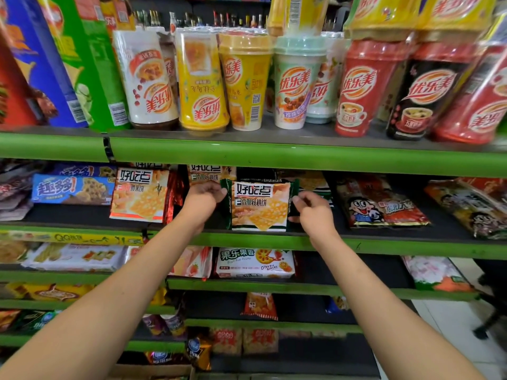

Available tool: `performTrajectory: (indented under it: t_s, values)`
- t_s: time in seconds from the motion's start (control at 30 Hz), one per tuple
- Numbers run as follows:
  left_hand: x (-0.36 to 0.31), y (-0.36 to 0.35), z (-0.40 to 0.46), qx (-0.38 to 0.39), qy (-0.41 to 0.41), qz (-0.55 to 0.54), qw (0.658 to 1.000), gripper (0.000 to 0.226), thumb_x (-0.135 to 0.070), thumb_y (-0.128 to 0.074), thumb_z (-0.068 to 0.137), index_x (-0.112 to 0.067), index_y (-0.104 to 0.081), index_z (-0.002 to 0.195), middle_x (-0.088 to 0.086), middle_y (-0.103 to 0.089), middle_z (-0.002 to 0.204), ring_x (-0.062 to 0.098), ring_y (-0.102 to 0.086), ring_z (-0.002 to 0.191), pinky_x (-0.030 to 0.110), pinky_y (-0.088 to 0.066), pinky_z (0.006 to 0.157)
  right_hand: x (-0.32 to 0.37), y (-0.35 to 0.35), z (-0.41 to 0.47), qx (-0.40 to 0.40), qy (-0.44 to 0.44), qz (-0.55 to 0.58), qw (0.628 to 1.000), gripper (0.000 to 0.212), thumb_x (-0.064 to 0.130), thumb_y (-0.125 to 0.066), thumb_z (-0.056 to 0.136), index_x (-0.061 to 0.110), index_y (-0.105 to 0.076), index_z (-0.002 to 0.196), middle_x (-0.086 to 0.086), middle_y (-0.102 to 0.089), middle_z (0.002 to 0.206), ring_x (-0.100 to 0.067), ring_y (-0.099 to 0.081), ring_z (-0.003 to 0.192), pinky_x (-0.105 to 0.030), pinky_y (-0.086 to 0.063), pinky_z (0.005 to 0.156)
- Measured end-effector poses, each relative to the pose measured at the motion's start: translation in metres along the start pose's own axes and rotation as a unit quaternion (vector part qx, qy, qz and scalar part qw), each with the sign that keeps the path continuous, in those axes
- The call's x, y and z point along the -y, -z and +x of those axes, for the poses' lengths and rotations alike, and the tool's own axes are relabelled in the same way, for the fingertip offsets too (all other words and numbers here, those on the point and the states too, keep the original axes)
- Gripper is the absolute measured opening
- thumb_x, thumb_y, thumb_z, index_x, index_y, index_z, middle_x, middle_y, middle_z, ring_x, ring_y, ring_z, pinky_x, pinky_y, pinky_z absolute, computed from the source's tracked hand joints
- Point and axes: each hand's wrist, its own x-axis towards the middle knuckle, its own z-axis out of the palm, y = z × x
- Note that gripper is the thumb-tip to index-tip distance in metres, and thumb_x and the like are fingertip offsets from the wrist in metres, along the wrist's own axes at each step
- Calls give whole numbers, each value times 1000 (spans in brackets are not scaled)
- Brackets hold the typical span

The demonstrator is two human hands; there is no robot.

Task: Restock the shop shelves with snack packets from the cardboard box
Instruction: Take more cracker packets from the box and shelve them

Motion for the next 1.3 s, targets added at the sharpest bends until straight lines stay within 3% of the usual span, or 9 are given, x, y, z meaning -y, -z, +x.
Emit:
performTrajectory:
  t_s: [0.07, 0.2, 0.3, 0.5, 0.6, 0.7, 0.83, 1.2, 1.3]
  values:
    - [0, -2, 1, 1, -2, 20, 1000, 16, -7, -61, 95, -17, -58, 84, -7, -58, 90, 4, -52, 83, 24, -38, 85, 1, -1, 0, 5, -3, 3, 1000, 16, 17, -57, 99, 29, -63, 90, 7, -57, 90, 0, -65, 54, -35, -62, 69]
    - [1, 0, 1, 38, -21, 55, 998, 9, -9, -59, 97, -9, -58, 106, -3, -59, 90, 6, -53, 80, 3, -44, 56, -2, 2, 2, 32, 2, 0, 999, 8, 19, -56, 100, 25, -61, 97, 8, -58, 95, 0, -66, 58, -33, -62, 71]
    - [8, 4, -2, 69, -22, 80, 994, 11, -6, -59, 96, -8, -59, 107, 0, -62, 87, 9, -57, 77, 3, -45, 57, -8, 5, 3, 47, -6, -4, 999, 8, 15, -55, 100, 19, -61, 103, 0, -60, 97, 2, -66, 62, -41, -61, 79]
    - [22, 10, -2, 102, 2, 87, 991, 22, -11, -63, 95, -15, -57, 116, 2, -70, 104, 15, -65, 96, 17, -47, 78, -11, 7, 2, 78, -35, 13, 996, 23, 1, -58, 95, 22, -59, 104, -7, -60, 98, -17, -64, 79, -26, -59, 69]
    - [22, 11, -3, 102, 0, 88, 991, 25, -11, -64, 94, -13, -57, 117, 0, -70, 95, 15, -64, 95, 19, -45, 80, -12, 8, 3, 84, -42, 17, 995, 24, -5, -59, 92, 11, -57, 109, -7, -58, 95, -17, -62, 83, -21, -58, 64]
    - [23, 13, -5, 96, -13, 99, 990, 16, -10, -66, 92, -14, -60, 105, 1, -66, 83, 15, -60, 90, 27, -42, 86, -12, 8, 1, 88, -42, 18, 995, 24, -7, -60, 91, 16, -58, 98, -7, -57, 97, -17, -62, 84, -20, -57, 64]
    - [23, 13, -7, 85, -14, 98, 991, 10, -11, -67, 92, -18, -62, 88, 0, -59, 77, 13, -55, 79, 25, -42, 76, -12, 8, 0, 85, -35, 14, 996, 22, -7, -60, 91, 12, -57, 103, -8, -56, 98, -18, -61, 85, -21, -58, 65]
    - [24, 15, -10, 32, -9, 74, 997, 14, -1, -64, 92, -13, -59, 87, 5, -60, 73, 9, -58, 50, 22, -45, 47, -6, 4, -8, 62, -4, -14, 998, 19, -5, -61, 91, 11, -57, 100, -7, -55, 93, -16, -60, 81, -21, -58, 65]
    - [23, 22, -11, 17, -31, 82, 996, 18, 5, -60, 92, -9, -52, 86, 10, -62, 72, 12, -63, 52, 23, -51, 49, -4, -9, -12, 51, 17, -26, 998, 19, -4, -60, 92, 13, -56, 100, -6, -57, 91, -18, -62, 78, -19, -58, 63]
